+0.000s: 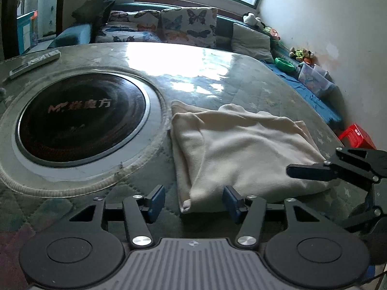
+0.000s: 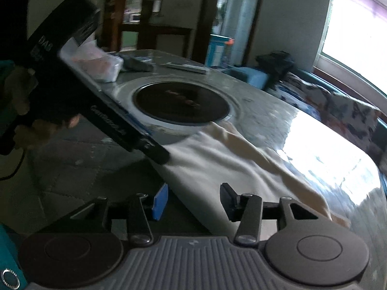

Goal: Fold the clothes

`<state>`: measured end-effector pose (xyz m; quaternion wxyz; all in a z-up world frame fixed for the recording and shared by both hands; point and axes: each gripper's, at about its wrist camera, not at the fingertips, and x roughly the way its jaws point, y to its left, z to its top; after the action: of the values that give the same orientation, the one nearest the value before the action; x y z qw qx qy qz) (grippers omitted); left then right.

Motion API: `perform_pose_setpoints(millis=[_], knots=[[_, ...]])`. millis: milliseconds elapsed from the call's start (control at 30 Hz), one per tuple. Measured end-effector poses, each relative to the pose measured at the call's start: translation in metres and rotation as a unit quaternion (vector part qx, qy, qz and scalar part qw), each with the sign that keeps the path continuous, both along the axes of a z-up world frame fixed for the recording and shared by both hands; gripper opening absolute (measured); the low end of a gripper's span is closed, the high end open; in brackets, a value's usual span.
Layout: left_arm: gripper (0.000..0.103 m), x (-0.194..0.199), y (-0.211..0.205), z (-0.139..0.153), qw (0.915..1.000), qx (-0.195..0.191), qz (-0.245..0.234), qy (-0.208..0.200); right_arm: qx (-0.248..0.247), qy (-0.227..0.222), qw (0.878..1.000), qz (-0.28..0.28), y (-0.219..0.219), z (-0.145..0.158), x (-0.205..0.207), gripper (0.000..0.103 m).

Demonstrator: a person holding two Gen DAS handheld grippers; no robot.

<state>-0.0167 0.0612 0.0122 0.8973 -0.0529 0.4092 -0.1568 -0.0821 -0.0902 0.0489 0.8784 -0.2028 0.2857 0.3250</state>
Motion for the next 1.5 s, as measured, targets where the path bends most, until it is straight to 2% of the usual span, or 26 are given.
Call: perform_pose_setpoints(millis=[233,400,533,633,733,867,967,1067,1133,1233,1367,1500], knots=[[0.078,0.008,0.02,0.012,0.9988,-0.008,0.047,-0.008,-0.017,-0.006,0.999,0.046,0.039,-0.003,0.011,0.047],[0.088,0.017,0.033,0.013,0.9962,-0.046,0.072,0.015,-0.042,-0.007,0.997,0.064,0.066,-0.014,0.015,0.044],[0.09,0.023,0.035,0.011,0.9922,-0.086,0.082,0.039,-0.052,-0.018,0.997,0.049,0.067,-0.023,0.018,0.024],[0.091,0.029,0.033,0.009,0.9882,-0.113,0.087,0.057,-0.022,-0.011,0.999,0.03,0.057,-0.017,0.022,0.014],[0.089,0.038,0.03,0.003,0.9791,-0.159,0.092,0.088,0.015,0.002,1.0,0.014,0.045,-0.007,0.026,0.012],[0.089,0.05,0.024,-0.003,0.9673,-0.201,0.098,0.12,0.058,0.01,0.998,-0.003,0.027,0.008,0.029,0.012],[0.081,0.057,0.019,-0.007,0.9595,-0.224,0.101,0.138,0.078,0.014,0.997,-0.009,0.015,0.016,0.029,0.011],[0.063,0.065,0.015,-0.012,0.9533,-0.237,0.102,0.156,0.09,0.017,0.996,-0.009,0.007,0.018,0.028,0.011],[0.04,0.069,0.014,-0.018,0.9477,-0.247,0.108,0.172,0.097,0.019,0.995,-0.008,0.003,0.018,0.027,0.011],[0.025,0.071,0.011,-0.023,0.9459,-0.245,0.115,0.179,0.098,0.024,0.995,-0.004,0.0,0.014,0.025,0.011],[0.021,0.07,0.01,-0.025,0.9497,-0.232,0.118,0.174,0.095,0.025,0.995,-0.006,-0.007,0.009,0.017,0.015],[0.021,0.069,0.006,-0.021,0.9572,-0.213,0.108,0.164,0.105,0.026,0.993,-0.041,-0.034,0.01,0.012,0.016]])
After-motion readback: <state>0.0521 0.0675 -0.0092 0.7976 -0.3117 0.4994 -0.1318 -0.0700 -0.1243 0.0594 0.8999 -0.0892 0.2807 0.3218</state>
